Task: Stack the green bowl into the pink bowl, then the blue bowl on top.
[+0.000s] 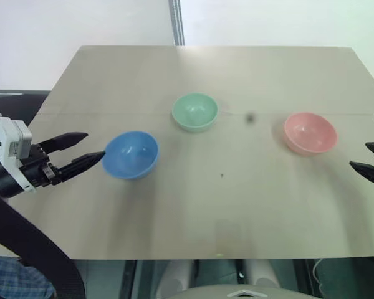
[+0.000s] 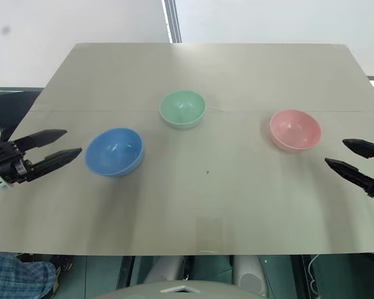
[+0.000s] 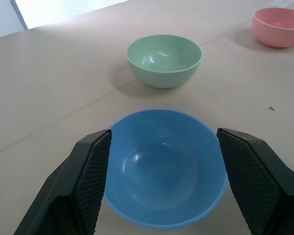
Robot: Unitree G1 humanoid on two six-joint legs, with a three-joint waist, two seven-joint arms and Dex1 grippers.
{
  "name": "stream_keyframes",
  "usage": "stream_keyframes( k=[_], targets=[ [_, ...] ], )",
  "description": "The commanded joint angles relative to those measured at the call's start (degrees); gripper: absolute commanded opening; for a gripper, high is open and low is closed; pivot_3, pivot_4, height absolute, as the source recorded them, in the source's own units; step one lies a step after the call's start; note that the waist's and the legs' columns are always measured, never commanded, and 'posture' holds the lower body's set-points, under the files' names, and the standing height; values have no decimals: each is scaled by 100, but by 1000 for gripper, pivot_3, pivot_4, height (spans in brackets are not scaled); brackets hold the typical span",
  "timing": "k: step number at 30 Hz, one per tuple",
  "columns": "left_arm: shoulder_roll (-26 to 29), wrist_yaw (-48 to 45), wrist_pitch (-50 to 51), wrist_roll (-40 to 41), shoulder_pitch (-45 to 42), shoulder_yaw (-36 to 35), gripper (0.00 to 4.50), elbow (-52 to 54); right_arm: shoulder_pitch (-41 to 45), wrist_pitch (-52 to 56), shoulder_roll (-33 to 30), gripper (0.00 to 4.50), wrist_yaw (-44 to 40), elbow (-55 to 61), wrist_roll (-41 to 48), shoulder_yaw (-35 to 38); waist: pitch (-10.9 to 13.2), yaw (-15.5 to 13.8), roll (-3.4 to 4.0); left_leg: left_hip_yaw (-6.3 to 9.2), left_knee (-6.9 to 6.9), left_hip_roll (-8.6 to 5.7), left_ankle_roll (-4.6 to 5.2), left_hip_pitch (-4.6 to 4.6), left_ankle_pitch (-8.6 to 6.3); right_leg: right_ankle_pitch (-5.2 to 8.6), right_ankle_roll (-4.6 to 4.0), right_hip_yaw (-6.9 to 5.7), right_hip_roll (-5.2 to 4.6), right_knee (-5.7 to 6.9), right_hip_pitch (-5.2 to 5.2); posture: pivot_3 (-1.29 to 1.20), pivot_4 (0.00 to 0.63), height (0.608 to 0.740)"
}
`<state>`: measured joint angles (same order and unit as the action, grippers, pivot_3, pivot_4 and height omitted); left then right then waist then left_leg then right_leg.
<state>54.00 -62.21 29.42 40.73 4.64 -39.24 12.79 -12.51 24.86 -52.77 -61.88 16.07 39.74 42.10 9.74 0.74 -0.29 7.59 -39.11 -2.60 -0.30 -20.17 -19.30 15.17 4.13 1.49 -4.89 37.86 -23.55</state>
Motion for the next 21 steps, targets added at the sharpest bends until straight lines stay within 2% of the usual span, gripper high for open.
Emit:
stream_keyframes(
  k=[1, 8, 13, 17, 21],
  targets=[
    [18, -52, -61, 100, -85, -65, 3664, 34, 98, -39, -75, 3400, 59, 140, 9, 191, 0, 1, 0, 0, 0, 0, 0, 0, 0, 0, 0, 0, 0, 0, 0, 0, 150, 740],
    [29, -324, -90, 345, -266, 31, 3664, 220, 369, -27, -161, 3400, 158, 270, -104, -176, 0, 3, 0, 0, 0, 0, 0, 0, 0, 0, 0, 0, 0, 1, 0, 0, 150, 740],
    [-29, -429, 46, 984, -595, 183, 3664, 824, 806, 154, -322, 3400, 390, 565, -245, -959, -1, 3, 0, 0, -7, 1, 0, -2, 0, 0, 0, -1, -1, 2, 0, 0, 150, 740],
    [18, -453, 190, 1173, -693, 327, 3664, 969, 1448, 502, -664, 3400, 708, 496, -844, -2040, -1, 36, 4, -8, -7, 0, -1, 3, 0, 0, 0, 6, 1, 8, -1, 0, 150, 740],
    [82, -403, 278, 1224, -878, 515, 3664, 993, 2663, 899, -731, 3400, 1112, 151, -1689, -3422, 0, 40, 4, -6, -9, -1, -1, 2, 1, 0, 0, 3, 5, 8, -3, 0, 150, 740]
  ],
)
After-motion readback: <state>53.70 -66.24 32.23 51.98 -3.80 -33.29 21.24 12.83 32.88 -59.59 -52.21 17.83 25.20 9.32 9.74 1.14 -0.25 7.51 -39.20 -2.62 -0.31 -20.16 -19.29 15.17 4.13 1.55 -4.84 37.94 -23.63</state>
